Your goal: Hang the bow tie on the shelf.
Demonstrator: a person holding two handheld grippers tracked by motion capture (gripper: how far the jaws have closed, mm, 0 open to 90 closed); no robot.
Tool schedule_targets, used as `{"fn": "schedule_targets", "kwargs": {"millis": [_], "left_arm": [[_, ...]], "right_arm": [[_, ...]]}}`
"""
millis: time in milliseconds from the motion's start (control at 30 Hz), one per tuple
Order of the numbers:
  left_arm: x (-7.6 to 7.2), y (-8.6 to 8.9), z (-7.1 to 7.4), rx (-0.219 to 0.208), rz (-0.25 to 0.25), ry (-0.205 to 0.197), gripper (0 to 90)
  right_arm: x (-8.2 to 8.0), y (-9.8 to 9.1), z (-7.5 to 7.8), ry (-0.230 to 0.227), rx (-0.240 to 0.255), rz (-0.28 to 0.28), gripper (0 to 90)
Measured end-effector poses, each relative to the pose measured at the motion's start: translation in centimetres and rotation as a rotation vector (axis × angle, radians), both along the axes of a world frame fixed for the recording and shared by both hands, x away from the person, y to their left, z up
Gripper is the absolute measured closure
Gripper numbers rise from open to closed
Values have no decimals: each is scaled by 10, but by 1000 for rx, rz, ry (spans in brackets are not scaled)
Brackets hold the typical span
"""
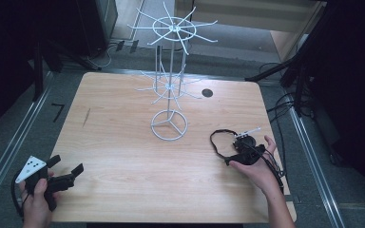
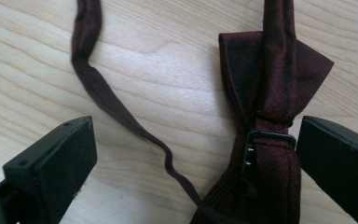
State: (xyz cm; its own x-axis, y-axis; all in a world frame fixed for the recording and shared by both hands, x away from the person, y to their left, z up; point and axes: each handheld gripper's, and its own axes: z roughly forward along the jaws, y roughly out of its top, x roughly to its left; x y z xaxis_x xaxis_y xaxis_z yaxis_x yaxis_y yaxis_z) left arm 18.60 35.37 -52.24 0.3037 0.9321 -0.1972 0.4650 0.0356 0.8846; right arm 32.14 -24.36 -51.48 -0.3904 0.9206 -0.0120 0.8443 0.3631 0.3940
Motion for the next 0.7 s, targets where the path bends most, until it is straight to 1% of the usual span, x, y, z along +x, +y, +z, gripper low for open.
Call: {"fn": "schedule_targets", "kwargs": {"millis": [233, 300, 333, 367, 400, 467, 500, 600, 633, 667, 700], "left_arm": [[0, 0, 0, 1, 0, 1, 0], [0, 0, 0, -1, 1, 0, 0], [0, 0, 0, -1, 0, 0, 0], [0, 0, 0, 0, 1, 0, 0], [0, 0, 0, 0, 0, 0, 0], [0, 0, 0, -1, -1, 0, 0], [0, 0, 0, -1, 0, 0, 0], [0, 0, 0, 0, 0, 0, 0], [0, 0, 0, 1, 0, 0, 0], [0, 0, 0, 0, -1, 0, 0], [0, 0, 0, -1, 0, 0, 0]], "right_arm": [[1, -2, -4, 4, 18, 12, 2], [1, -1, -6, 3, 8, 4, 78], [1, -1, -6, 3, 8, 4, 78], [2, -1, -6, -9, 13, -7, 173], [2, -1, -6, -9, 13, -7, 173], [2, -4, -4, -13, 52, -12, 328], [1, -5, -4, -20, 64, -4, 360], [1, -7, -3, -41, 71, -8, 490], [1, -7, -3, -41, 71, -8, 490], [0, -7, -3, -48, 75, -6, 576], [0, -7, -3, -48, 75, -6, 576]]}}
